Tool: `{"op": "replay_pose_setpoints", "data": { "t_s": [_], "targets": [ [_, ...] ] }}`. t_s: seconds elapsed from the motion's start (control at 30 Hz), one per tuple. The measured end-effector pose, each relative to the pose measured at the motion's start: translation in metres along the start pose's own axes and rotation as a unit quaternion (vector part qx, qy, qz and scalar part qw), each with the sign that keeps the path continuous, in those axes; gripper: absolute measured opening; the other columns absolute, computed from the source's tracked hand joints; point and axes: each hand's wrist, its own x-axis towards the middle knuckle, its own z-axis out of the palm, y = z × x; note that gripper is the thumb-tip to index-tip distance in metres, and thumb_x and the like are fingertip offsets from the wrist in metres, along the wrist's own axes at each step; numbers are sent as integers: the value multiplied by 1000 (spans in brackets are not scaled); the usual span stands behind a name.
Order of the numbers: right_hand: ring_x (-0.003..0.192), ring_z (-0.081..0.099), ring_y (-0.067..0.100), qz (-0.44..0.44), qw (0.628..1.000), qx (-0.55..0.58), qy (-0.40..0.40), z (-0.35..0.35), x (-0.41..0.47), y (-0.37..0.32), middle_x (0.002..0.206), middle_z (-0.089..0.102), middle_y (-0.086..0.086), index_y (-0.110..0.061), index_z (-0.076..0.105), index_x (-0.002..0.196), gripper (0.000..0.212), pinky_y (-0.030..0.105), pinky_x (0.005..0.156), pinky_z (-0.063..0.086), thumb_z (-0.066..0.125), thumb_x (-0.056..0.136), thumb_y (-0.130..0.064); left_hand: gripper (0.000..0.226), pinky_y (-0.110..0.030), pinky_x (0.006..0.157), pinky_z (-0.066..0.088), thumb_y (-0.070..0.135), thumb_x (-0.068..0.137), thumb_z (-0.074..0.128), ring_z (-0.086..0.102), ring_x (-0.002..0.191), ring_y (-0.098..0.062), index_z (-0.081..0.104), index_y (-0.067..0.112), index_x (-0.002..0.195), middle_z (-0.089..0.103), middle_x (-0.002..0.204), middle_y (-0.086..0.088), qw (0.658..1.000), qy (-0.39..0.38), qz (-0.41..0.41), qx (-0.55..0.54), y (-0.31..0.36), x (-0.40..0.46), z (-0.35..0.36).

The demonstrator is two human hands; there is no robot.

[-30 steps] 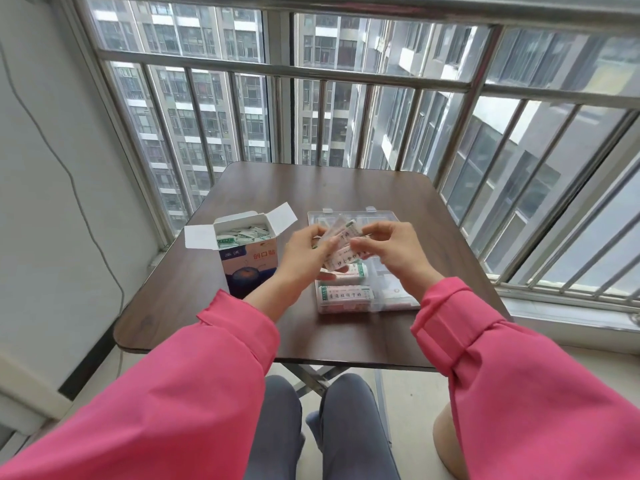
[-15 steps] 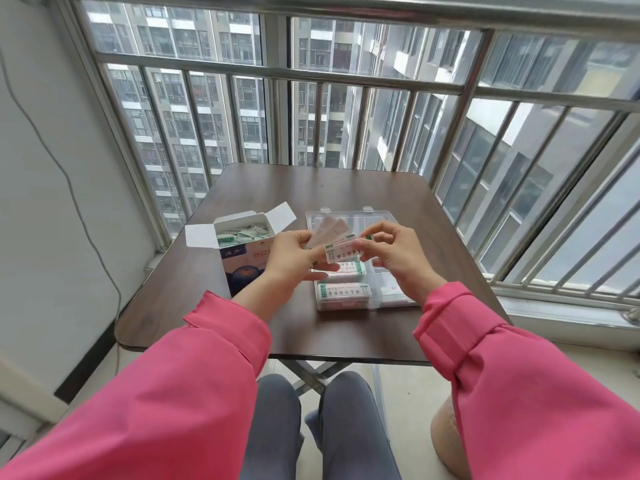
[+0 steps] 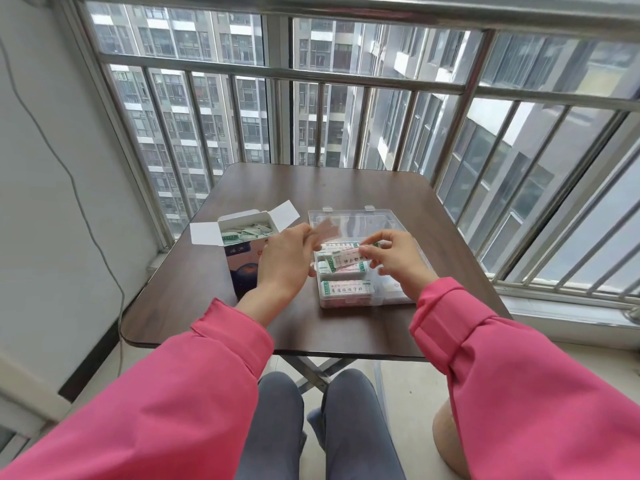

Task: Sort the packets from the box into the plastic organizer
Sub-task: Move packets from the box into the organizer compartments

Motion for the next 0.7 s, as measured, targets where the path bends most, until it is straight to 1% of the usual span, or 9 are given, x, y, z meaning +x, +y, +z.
{"op": "replay_pose_setpoints", "data": {
  "t_s": [0.13, 0.2, 0.27, 0.3, 0.33, 0.37, 0.5, 0.6, 0.7],
  "targets": [
    [51, 52, 12, -18, 996, -88, 15, 8, 7, 5, 70, 60, 8, -15, 57, 70, 20, 10, 37, 34, 69, 81, -2, 23, -41, 61, 56, 21, 99, 41, 66, 49, -18, 57, 11, 89, 71, 88, 4, 1000, -18, -8, 22, 0, 0, 4],
    [53, 55, 13, -27, 991, -125, 27, 12, 9, 6, 74, 61, 8, -18, 56, 67, 23, 13, 46, 39, 73, 78, -6, 23, -40, 62, 55, 23, 100, 38, 66, 47, -17, 56, 12, 90, 70, 91, 6, 999, -30, -10, 30, 0, 0, 6],
    [63, 62, 20, -29, 988, -147, 42, 15, 12, 9, 78, 65, 11, -21, 55, 65, 25, 25, 61, 48, 74, 77, -10, 23, -37, 61, 54, 21, 100, 37, 65, 47, -18, 55, 12, 90, 70, 93, 6, 999, -36, -13, 27, 0, 1, 8],
    [71, 64, 25, -30, 987, -150, 52, 16, 13, 9, 80, 66, 12, -22, 55, 64, 26, 33, 69, 51, 75, 76, -12, 23, -38, 61, 54, 21, 100, 37, 65, 47, -18, 55, 11, 89, 70, 93, 6, 999, -36, -15, 24, 0, 1, 8],
    [78, 65, 28, -28, 987, -149, 61, 16, 15, 10, 82, 67, 13, -23, 55, 63, 26, 38, 74, 50, 75, 76, -13, 23, -39, 62, 54, 21, 100, 37, 65, 47, -18, 55, 11, 89, 70, 93, 6, 999, -36, -18, 23, 0, 1, 9],
    [81, 66, 30, -29, 987, -145, 67, 16, 16, 10, 85, 68, 15, -23, 55, 64, 26, 39, 76, 50, 75, 76, -13, 23, -39, 62, 54, 21, 100, 37, 65, 47, -18, 55, 12, 89, 70, 93, 7, 999, -36, -20, 23, -1, 2, 9],
    [80, 66, 30, -28, 988, -142, 60, 17, 15, 12, 88, 68, 18, -21, 55, 66, 24, 35, 74, 54, 75, 76, -12, 21, -44, 63, 55, 21, 99, 37, 66, 47, -19, 55, 14, 90, 70, 94, 4, 998, -43, -29, 23, -5, 5, 13],
    [91, 64, 31, -39, 981, -183, 53, 19, 14, 13, 94, 67, 15, -21, 56, 69, 21, 45, 83, 52, 76, 74, -19, 21, -42, 63, 55, 20, 99, 37, 65, 46, -19, 55, 13, 90, 71, 94, 0, 998, -55, -19, 35, -7, 8, 17],
    [99, 59, 23, -51, 964, -258, 49, 19, 12, 11, 101, 64, 7, -18, 63, 80, 16, 40, 85, 49, 76, 75, -26, 21, -39, 71, 54, 21, 99, 36, 65, 47, -18, 52, 14, 87, 72, 80, -6, 995, -67, -12, 66, -10, 11, 20]
  ]
}}
